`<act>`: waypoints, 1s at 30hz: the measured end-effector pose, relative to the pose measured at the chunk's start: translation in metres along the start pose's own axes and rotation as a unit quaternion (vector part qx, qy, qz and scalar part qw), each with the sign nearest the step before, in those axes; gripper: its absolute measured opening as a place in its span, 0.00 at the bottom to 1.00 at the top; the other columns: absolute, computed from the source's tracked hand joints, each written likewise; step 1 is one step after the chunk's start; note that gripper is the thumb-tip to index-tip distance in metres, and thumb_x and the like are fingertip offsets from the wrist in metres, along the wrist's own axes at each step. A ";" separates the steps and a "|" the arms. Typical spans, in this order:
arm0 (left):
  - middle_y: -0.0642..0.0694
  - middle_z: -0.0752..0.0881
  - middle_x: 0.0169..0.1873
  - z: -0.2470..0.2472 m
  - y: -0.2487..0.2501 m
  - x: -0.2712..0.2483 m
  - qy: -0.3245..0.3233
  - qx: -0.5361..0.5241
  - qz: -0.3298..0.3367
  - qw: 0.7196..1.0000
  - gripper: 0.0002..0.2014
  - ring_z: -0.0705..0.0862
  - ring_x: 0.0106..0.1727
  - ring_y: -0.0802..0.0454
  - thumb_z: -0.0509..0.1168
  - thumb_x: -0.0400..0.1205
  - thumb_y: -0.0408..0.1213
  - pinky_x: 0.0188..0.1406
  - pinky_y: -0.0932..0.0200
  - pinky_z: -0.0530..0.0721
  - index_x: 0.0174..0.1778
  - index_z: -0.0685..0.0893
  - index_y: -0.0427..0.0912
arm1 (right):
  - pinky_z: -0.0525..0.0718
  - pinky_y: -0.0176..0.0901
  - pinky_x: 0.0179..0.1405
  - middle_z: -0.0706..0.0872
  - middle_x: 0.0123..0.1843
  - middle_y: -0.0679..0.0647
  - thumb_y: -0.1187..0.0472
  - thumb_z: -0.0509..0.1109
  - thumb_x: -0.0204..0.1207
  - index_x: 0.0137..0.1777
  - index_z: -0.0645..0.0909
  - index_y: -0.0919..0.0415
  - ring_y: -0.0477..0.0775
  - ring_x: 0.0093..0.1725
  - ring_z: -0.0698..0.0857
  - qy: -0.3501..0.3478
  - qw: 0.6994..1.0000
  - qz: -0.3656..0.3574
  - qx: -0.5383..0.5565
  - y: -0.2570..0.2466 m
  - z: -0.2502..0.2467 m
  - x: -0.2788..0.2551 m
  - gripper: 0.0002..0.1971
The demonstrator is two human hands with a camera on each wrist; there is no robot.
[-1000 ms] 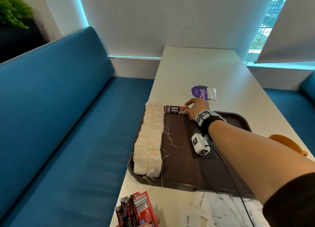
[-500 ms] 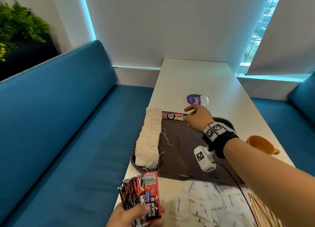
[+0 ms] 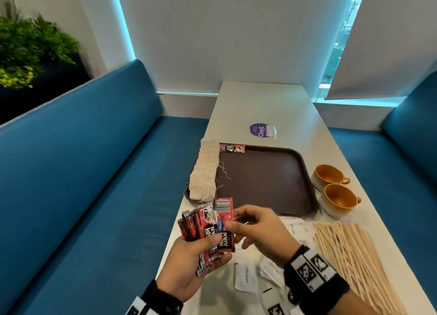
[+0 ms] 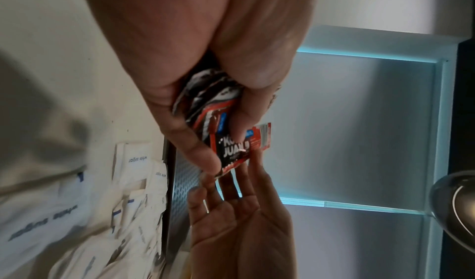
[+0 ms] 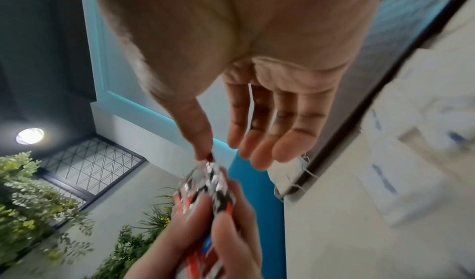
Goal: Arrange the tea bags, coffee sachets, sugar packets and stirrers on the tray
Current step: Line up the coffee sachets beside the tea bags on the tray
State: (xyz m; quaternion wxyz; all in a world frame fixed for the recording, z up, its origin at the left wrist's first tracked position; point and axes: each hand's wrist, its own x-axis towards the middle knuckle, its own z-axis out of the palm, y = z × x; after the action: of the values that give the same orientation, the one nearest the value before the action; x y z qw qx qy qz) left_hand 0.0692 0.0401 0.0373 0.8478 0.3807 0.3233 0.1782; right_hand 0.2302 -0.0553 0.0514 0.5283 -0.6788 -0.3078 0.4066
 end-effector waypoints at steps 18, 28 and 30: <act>0.39 0.89 0.45 0.002 -0.012 -0.010 -0.024 0.000 -0.023 0.999 0.21 0.87 0.41 0.48 0.75 0.72 0.26 0.36 0.51 0.86 0.62 0.86 0.38 | 0.79 0.30 0.37 0.89 0.46 0.38 0.70 0.77 0.74 0.47 0.94 0.40 0.47 0.44 0.86 0.076 0.944 -0.214 -0.238 0.014 0.003 -0.035 0.19; 0.39 0.90 0.42 -0.004 -0.012 -0.005 -0.006 0.126 0.006 0.992 0.14 0.87 0.39 0.46 0.78 0.73 0.22 0.36 0.53 0.80 0.51 0.86 0.37 | 0.87 0.47 0.31 0.88 0.50 0.58 0.68 0.81 0.74 0.64 0.84 0.43 0.55 0.36 0.86 0.062 0.994 -0.088 0.000 0.006 -0.013 -0.029 0.23; 0.39 0.90 0.41 -0.005 -0.011 -0.002 0.005 0.113 0.006 0.994 0.16 0.87 0.37 0.48 0.78 0.71 0.23 0.31 0.55 0.80 0.54 0.86 0.35 | 0.87 0.49 0.30 0.89 0.47 0.65 0.72 0.79 0.75 0.65 0.86 0.50 0.58 0.33 0.87 0.023 0.998 -0.064 -0.013 0.002 -0.019 -0.023 0.22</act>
State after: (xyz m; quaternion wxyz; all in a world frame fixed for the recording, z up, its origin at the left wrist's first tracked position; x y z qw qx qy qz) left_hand 0.0650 0.0342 0.0277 0.7968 0.4749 0.3434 0.1472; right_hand 0.2354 -0.0840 0.0563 0.5516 -0.6737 -0.3436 0.3517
